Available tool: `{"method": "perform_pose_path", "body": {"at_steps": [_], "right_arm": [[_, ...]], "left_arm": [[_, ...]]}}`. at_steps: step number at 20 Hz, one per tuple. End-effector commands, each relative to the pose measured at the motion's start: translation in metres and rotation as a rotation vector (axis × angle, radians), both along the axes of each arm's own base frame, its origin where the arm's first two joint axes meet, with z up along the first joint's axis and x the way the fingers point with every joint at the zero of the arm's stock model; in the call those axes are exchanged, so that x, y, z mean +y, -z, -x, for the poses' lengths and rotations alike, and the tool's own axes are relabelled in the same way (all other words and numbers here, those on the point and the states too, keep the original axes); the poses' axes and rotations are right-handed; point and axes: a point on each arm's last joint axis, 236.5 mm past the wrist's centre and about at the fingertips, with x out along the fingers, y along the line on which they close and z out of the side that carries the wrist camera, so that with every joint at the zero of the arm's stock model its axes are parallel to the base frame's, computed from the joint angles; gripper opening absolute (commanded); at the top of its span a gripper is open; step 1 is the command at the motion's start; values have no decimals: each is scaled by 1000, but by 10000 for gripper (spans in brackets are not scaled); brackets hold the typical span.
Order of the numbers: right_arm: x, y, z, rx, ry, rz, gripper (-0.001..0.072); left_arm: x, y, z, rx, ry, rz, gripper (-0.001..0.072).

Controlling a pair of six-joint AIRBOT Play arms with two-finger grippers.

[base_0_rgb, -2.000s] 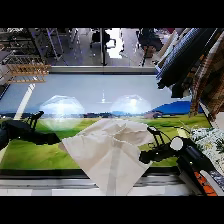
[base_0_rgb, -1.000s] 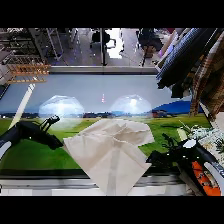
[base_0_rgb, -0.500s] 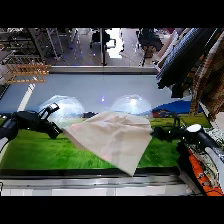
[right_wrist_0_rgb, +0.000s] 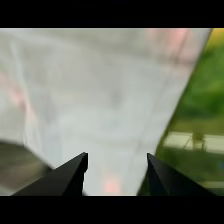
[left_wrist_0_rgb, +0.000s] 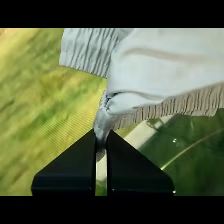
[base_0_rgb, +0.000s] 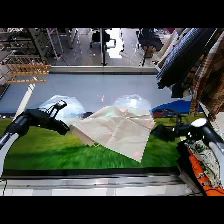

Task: Fold the clothes and pants, and hang the long-sleeved shirts on hangers.

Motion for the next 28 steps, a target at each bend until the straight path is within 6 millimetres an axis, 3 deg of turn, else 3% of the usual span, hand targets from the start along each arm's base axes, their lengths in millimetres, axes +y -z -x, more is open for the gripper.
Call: {"method": "perform_pose_path", "body": {"at_steps": [1,3,5,9,11,12,13,14,16,20,22,25,26,27,28], "right_arm": [[35,27,81,161,-55,-109,422],[55,37,109,197,-64,-177,417],[63,51,120,210,-73,-154,417],[80,68,98,134,-40,-78,416],[90,79,85,108,-21,-53,278],[92,84,77,88,-18,-31,97],[93,82,69,55,-14,-16,15],[95,73,63,23,-23,-19,14],[98,35,53,-92,-80,-17,13],[71,-69,31,-388,-110,168,12],[62,-112,32,-496,-99,228,12],[65,-171,40,-649,-109,237,13],[67,-173,46,-645,-125,232,15],[72,-161,56,-586,-157,215,17],[79,-143,70,-487,-171,168,93]], "left_arm": [[-2,4,0,37,-55,15,15],[-3,4,0,37,-54,16,16],[-3,5,2,46,-50,17,15],[-6,5,11,80,-29,25,16],[-6,5,13,84,-27,27,16],[-7,4,15,91,-21,29,16],[-9,2,20,104,-9,32,16],[-8,-4,25,112,2,34,16],[-1,-29,28,84,7,36,14],[16,-121,13,-148,-23,23,15],[15,-159,15,-251,-27,18,16],[10,-200,26,-358,-20,20,17],[10,-207,30,-378,-19,17,17],[9,-210,32,-381,-17,17,17],[9,-208,34,-372,-13,18,17]]}}
